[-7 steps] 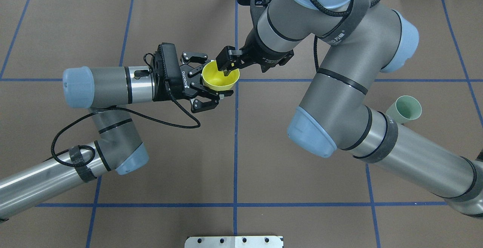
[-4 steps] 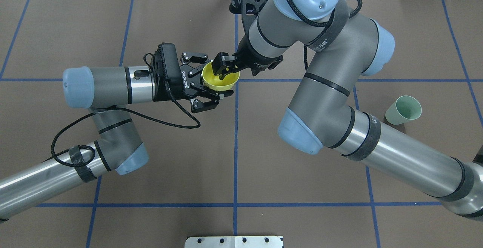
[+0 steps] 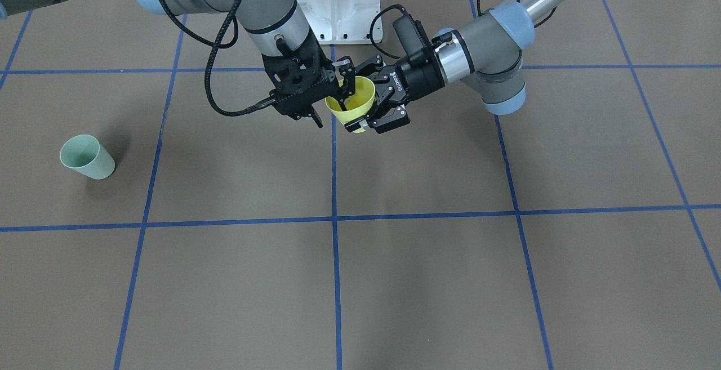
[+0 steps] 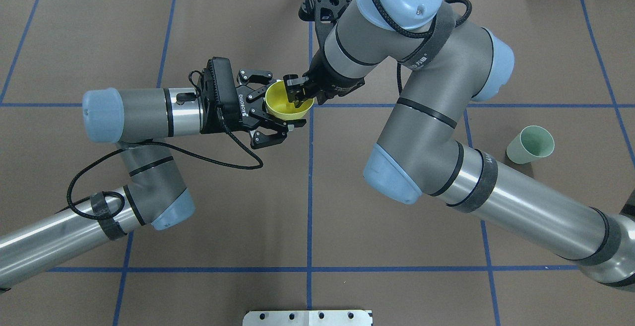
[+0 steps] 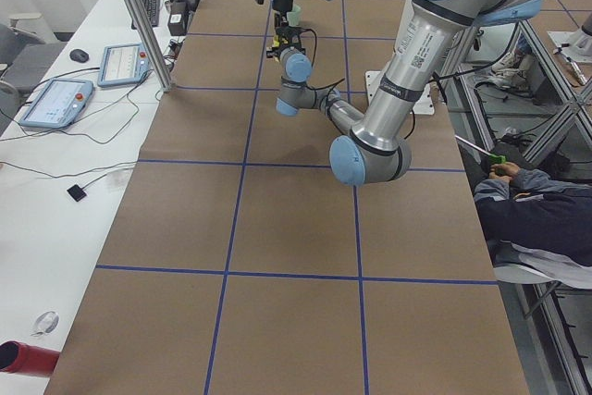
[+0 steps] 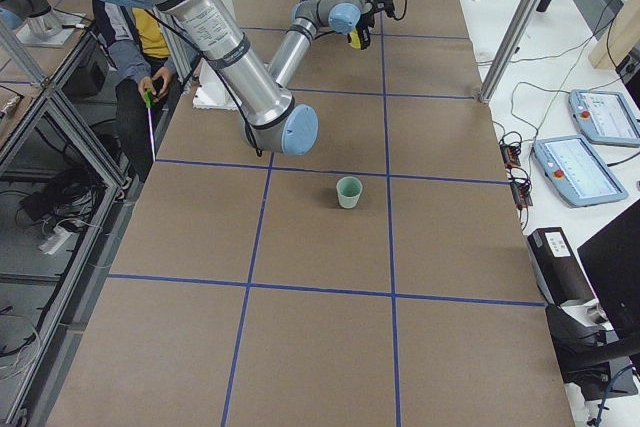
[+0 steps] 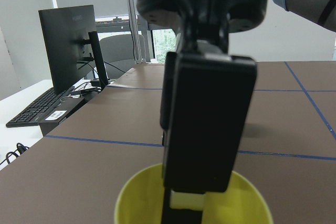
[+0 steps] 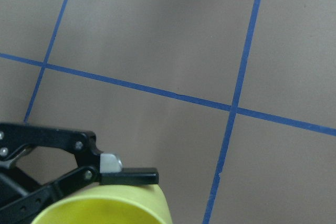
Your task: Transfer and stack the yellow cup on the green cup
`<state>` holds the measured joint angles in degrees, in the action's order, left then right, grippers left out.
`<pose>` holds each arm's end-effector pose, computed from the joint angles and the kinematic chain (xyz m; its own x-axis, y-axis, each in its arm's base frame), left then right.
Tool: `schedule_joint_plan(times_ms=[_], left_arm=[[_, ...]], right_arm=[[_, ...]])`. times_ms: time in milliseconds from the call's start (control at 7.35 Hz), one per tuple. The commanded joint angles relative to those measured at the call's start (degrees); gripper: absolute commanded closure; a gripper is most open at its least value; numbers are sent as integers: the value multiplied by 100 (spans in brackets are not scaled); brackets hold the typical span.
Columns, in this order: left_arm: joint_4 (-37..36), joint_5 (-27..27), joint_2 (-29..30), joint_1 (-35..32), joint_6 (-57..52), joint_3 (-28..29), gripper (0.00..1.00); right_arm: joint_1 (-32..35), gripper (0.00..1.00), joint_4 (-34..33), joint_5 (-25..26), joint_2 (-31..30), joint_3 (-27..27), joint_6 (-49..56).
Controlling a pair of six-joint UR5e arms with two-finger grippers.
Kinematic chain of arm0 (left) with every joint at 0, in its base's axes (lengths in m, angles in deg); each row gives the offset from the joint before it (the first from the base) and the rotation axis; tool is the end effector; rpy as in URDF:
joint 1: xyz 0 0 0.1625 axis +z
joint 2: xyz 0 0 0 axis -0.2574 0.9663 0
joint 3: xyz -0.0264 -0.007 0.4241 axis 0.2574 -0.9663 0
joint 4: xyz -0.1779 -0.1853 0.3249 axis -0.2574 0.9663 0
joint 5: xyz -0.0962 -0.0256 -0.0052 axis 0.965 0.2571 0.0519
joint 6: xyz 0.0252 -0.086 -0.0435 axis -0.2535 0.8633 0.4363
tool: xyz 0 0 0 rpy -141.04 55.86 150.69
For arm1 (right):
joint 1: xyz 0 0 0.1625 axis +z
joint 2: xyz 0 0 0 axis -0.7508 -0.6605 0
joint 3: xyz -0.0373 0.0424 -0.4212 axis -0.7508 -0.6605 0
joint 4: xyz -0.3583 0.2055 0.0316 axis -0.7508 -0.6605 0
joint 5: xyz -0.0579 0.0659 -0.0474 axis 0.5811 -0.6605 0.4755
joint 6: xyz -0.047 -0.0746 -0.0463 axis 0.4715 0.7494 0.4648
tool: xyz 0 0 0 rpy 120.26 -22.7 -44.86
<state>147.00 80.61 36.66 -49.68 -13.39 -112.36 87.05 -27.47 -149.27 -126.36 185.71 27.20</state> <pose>0.4624 -0.4486 0.2243 0.2508 0.9630 -0.0986 0.3881 -0.0066 0.9216 -0.4618 -0.4774 0.0947 0.4557 -0.2699 0.8482 0.0183 0.9555 0.2943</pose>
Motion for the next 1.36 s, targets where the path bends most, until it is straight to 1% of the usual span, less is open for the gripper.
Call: schedule_joint_plan(times_ms=[0, 136, 272, 408, 952, 1224], left_arm=[[-2, 0, -2, -4, 0, -11, 78], [-2, 9, -2, -4, 0, -20, 67], [7, 9, 7, -4, 9, -46, 53], [7, 9, 7, 5, 26, -47, 1], [77, 9, -37, 5, 26, -11, 0], [86, 9, -46, 5, 26, -11, 0]], right_arm=[[-7, 100, 0, 22, 57, 32, -79], [2, 100, 0, 22, 83, 32, -97], [2, 100, 18, 22, 84, 32, -97], [2, 100, 18, 22, 75, 32, -97], [46, 100, -8, 13, -13, 155, -97], [299, 100, -26, -39, -144, 216, -88]])
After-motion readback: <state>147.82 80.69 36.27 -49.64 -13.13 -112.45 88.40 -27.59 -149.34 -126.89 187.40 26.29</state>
